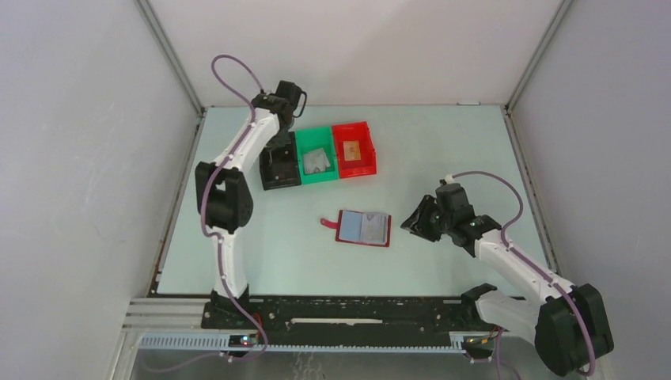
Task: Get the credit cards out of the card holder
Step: Place the credit card in the storage box.
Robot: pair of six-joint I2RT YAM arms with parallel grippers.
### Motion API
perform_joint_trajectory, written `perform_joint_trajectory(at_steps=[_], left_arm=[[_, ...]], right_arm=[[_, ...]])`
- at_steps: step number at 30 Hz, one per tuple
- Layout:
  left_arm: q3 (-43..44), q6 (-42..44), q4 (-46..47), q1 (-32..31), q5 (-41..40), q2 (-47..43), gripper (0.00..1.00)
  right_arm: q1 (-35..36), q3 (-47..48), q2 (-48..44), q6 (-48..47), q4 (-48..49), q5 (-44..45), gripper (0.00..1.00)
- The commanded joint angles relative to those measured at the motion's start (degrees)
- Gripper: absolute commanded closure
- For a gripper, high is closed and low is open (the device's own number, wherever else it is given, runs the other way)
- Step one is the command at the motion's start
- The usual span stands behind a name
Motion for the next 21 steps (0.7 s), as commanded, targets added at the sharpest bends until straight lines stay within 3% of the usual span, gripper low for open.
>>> perform_joint_trajectory(at_steps=[1,14,18,21], left_arm=[[7.08,0.61,-1.62,0.58,-3.31,3.48,1.0],[5.72,0.77,2.82,1.17,-2.75,10.81,1.0],[6.27,0.69,2.71,1.31,-0.82,11.03,0.71],[5.6,0.37,2.85,1.31,1.14,9.0,0.62]], right_arm=[[-0.54,1.54,-1.53,-1.3,-2.14,1.85,0.53],[-0.81,1.52,-1.86,0.48,-3.21,3.28,0.53],[-0.83,1.54,-1.88,0.51,-2.88,3.25,0.53],[-0.82,1.53,-1.96,0.9,-3.11,3.61,0.53]])
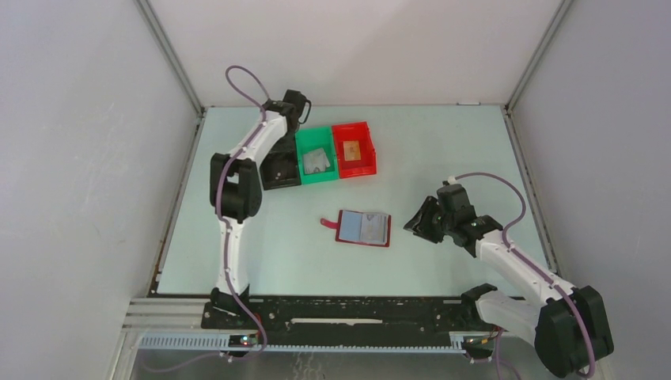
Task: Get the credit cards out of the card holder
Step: Place the credit card in the storage box.
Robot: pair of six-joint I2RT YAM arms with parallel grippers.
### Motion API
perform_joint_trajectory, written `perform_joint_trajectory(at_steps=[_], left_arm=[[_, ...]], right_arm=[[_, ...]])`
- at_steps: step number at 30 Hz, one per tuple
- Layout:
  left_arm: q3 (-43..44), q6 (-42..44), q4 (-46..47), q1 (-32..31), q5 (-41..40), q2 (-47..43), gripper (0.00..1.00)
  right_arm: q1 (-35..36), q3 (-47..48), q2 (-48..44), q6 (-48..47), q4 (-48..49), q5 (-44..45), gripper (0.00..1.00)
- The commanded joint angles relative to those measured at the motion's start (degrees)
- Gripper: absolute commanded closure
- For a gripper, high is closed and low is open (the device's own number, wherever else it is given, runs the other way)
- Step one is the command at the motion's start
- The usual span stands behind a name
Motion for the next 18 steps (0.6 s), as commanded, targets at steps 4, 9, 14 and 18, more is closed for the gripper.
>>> perform_joint_trajectory(at_steps=[4,9,14,18], left_arm=[[-2.0,-0.82,2.06,0.15,5.09,-9.09,0.61],[-15.23,0.37,9.88,-3.52,14.03,-23.92,0.54],[-28.24,-0.65,16.05,-9.08,25.11,-36.28,0.46],[-39.51,-3.87,22.96,-12.42,38.8,-40.76,0.41]], right_arm=[[-0.19,1.54,-1.18,0.83,0.33,1.42,0.53],[0.01,1.54,-0.66,1.28,0.57,2.39,0.53],[2.0,1.54,1.74,1.75,3.2,2.43,0.53],[5.02,2.07,4.45,3.08,6.09,2.31,0.53]])
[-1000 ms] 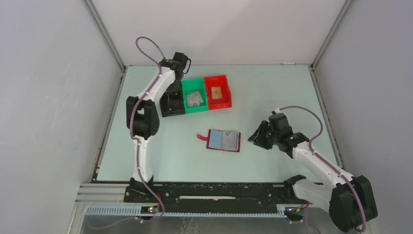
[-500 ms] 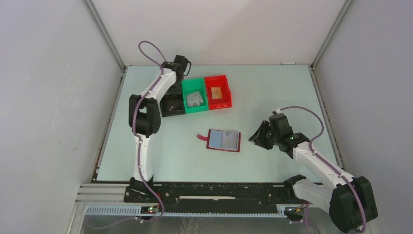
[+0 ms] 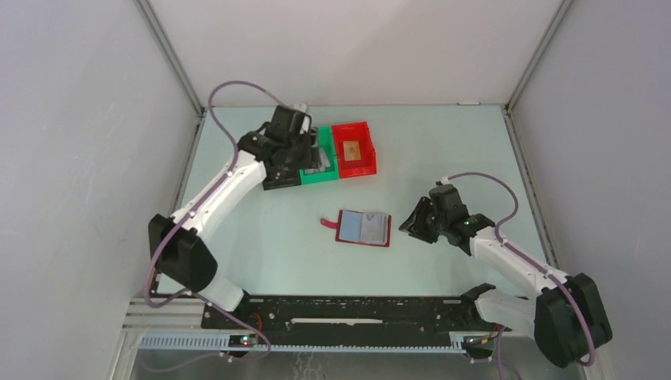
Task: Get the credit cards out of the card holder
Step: Place the credit card in the storage box, then remove the credit card from the card holder.
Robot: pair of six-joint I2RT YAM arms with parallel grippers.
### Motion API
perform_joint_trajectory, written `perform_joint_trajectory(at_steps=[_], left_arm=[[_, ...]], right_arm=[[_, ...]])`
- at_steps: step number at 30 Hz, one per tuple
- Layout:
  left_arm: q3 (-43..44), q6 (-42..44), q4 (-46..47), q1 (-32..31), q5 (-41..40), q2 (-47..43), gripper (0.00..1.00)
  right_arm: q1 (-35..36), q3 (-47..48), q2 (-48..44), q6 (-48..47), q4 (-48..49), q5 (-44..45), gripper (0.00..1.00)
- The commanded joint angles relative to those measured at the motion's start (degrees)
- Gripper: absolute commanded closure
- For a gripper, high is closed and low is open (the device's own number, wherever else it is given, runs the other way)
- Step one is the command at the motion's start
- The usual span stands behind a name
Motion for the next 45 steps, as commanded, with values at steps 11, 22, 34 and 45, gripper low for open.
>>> perform_joint_trajectory(at_steps=[11,22,34,45], left_arm=[[-26.51,-15.48,28.67,-10.37,30.87,-2.45,0.39],[-30.65,-16.63,35.82,-11.34,32.8,3.07,0.39],[-32.4,-19.7,43.23,-10.54,32.98,11.24,0.41],[-33.6,-20.95,46.8,-9.43,35.34,12.52,0.41]], right_arm=[[8.46,5.14,12.08,5.55,13.99,-4.19,0.54],[8.77,6.36,19.08,6.02,18.6,-6.8,0.55],[9.22,6.36,24.66,6.53,20.6,-8.03,0.56],[9.28,6.3,27.92,10.2,30.61,-14.91,0.58]])
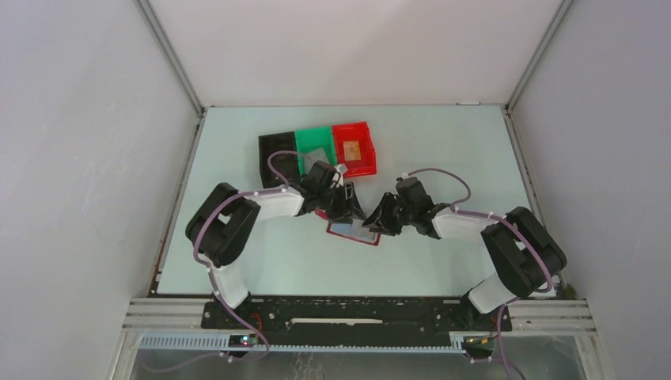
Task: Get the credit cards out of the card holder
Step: Remove the credit card from the card holder.
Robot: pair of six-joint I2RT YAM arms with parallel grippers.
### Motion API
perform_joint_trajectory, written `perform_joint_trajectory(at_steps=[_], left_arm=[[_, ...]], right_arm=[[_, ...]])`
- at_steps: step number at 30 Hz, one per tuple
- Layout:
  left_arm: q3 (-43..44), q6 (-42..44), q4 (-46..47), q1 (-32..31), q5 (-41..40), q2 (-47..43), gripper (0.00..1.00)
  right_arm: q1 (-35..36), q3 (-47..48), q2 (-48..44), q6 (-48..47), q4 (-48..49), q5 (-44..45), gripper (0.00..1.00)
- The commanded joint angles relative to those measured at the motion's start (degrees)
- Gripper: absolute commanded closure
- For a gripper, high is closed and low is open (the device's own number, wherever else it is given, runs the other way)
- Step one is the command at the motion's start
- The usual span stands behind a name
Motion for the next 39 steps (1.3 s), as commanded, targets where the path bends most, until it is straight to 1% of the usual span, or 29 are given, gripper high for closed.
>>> perform_joint_trajectory(at_steps=[1,7,15,18,25,28,30,32,34,36,39], left_arm=[[-1.23,-1.42,3.96,0.4,2.58,1.04,0.41],[-1.54,-2.44,6.02,0.39,4.03,1.96,0.41],[-2.94,-5.05,10.79,0.39,8.0,2.06,0.41],[-3.67,-5.85,11.93,0.31,9.27,1.45,0.41],[-7.21,-12.43,20.52,0.35,12.47,0.58,0.41],[-8.17,-13.84,22.08,0.32,13.3,-0.15,0.41],[-8.71,-14.31,22.67,0.3,13.61,-0.76,0.42],[-9.26,-14.53,22.94,0.3,13.72,-1.33,0.42],[-9.63,-14.52,23.0,0.31,13.68,-1.81,0.42],[-10.1,-14.55,23.07,0.39,13.51,-2.3,0.42],[-10.72,-14.44,23.09,0.65,13.33,-3.18,0.42]], right_arm=[[0.53,1.17,1.37,2.16,5.65,-3.08,0.58],[0.53,0.49,0.64,2.85,7.81,-4.73,0.59],[0.53,-1.38,-1.1,3.97,10.18,-4.38,0.59],[0.45,-2.18,-1.38,4.35,10.81,-4.09,0.61],[0.06,-4.15,-2.84,4.63,10.48,-2.68,0.62],[-0.65,-5.66,-4.19,5.07,9.23,-0.86,0.68],[-1.44,-6.8,-4.81,5.44,8.54,0.16,0.76],[-2.8,-7.92,-4.72,5.63,9.0,-0.01,0.87],[-3.71,-8.68,-4.38,5.56,9.44,-0.32,0.93],[-4.45,-9.14,-4.07,4.98,9.17,-0.35,0.95],[-5.35,-9.96,-3.77,4.45,9.11,-0.36,0.95]])
